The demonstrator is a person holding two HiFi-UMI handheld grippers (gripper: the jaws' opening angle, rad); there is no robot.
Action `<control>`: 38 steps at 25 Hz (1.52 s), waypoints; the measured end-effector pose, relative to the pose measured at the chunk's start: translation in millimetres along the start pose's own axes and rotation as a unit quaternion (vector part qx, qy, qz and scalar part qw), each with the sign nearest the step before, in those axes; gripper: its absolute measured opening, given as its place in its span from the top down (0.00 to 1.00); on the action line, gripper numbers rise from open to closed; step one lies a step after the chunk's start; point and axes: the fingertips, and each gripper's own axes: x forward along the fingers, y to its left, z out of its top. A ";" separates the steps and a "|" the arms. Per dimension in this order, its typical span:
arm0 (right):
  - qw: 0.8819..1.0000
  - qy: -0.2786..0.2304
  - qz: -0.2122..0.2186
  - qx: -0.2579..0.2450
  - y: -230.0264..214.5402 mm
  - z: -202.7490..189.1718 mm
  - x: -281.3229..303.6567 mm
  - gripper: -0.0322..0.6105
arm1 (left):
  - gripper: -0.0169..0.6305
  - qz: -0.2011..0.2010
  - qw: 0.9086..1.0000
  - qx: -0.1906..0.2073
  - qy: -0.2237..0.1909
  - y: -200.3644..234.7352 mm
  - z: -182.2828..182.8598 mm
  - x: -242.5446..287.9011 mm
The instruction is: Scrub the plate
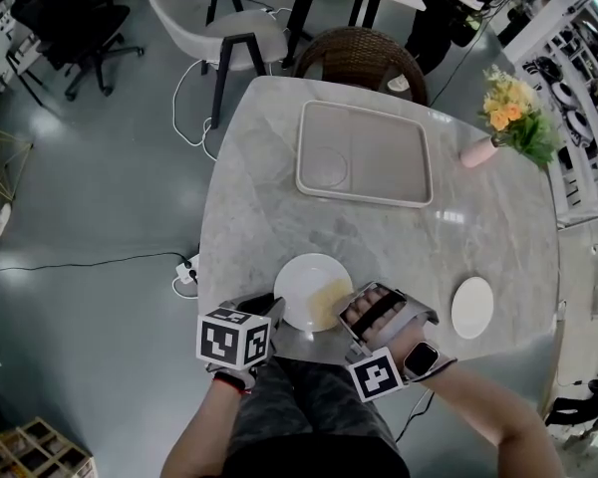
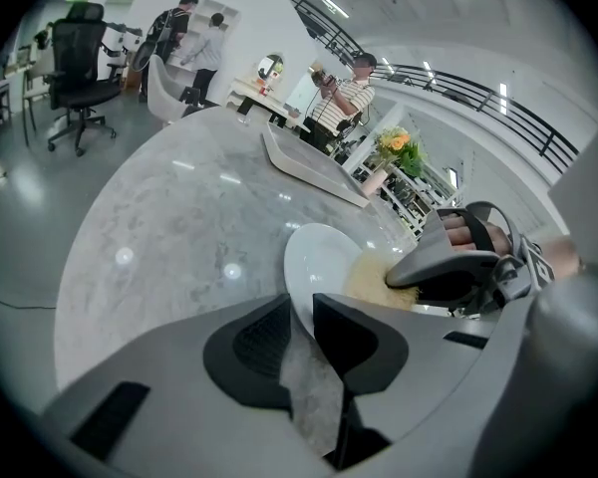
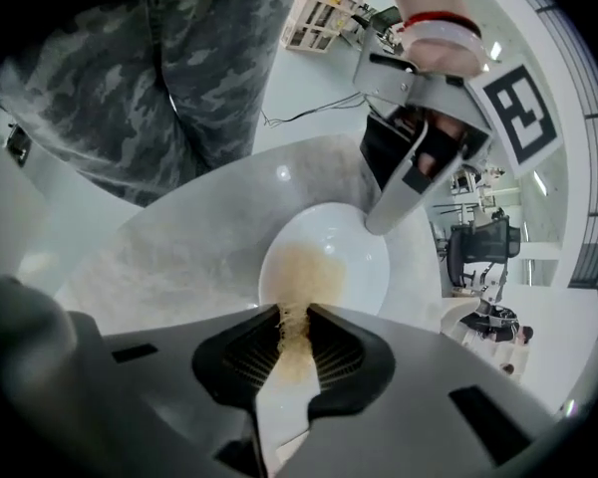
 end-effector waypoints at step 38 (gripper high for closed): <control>0.991 0.010 -0.017 0.133 -31.4 -47.8 25.5 0.84 | 0.85 -0.054 0.998 -0.007 0.026 -6.5 -7.5 -2.9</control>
